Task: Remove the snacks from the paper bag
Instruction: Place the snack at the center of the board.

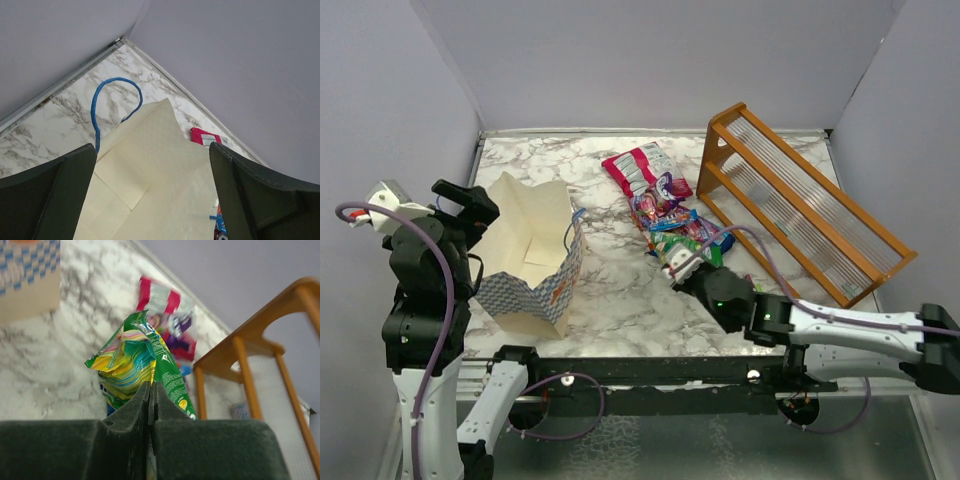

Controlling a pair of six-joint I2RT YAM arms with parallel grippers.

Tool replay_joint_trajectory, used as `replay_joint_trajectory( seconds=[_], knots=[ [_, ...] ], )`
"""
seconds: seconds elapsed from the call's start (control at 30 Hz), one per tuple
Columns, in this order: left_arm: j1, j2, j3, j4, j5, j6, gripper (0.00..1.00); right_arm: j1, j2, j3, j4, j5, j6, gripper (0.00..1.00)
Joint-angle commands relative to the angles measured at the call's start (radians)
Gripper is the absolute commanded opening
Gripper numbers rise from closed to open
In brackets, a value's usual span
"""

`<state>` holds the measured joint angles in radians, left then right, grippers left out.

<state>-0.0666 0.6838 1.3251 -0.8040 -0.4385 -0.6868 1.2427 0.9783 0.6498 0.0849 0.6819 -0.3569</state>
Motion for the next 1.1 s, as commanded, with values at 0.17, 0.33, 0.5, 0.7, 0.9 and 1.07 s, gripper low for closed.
replay_joint_trajectory(
  seconds=[0.17, 0.33, 0.5, 0.7, 0.9, 1.07],
  knots=[
    [-0.093, -0.051, 0.086, 0.057, 0.044, 0.217, 0.99, -0.011, 0.372, -0.049, 0.176, -0.018, 0.081, 0.01],
    [-0.133, -0.109, 0.081, 0.062, 0.027, 0.306, 0.99, -0.012, 0.473, -0.015, 0.148, -0.139, 0.220, 0.01],
    [-0.174, -0.141, 0.080, 0.072, 0.022, 0.379, 0.99, -0.012, 0.534, 0.026, 0.091, -0.178, 0.295, 0.07],
    [-0.213, -0.152, 0.081, 0.119, 0.011, 0.456, 0.99, -0.013, 0.415, 0.109, -0.044, -0.059, 0.358, 0.57],
    [-0.254, -0.133, 0.079, 0.146, 0.032, 0.512, 0.99, -0.037, 0.239, 0.298, -0.116, 0.109, 0.347, 0.99],
    [-0.295, -0.082, 0.139, 0.162, 0.039, 0.563, 0.99, -0.045, 0.125, 0.520, -0.091, 0.107, 0.169, 0.99]
  ],
)
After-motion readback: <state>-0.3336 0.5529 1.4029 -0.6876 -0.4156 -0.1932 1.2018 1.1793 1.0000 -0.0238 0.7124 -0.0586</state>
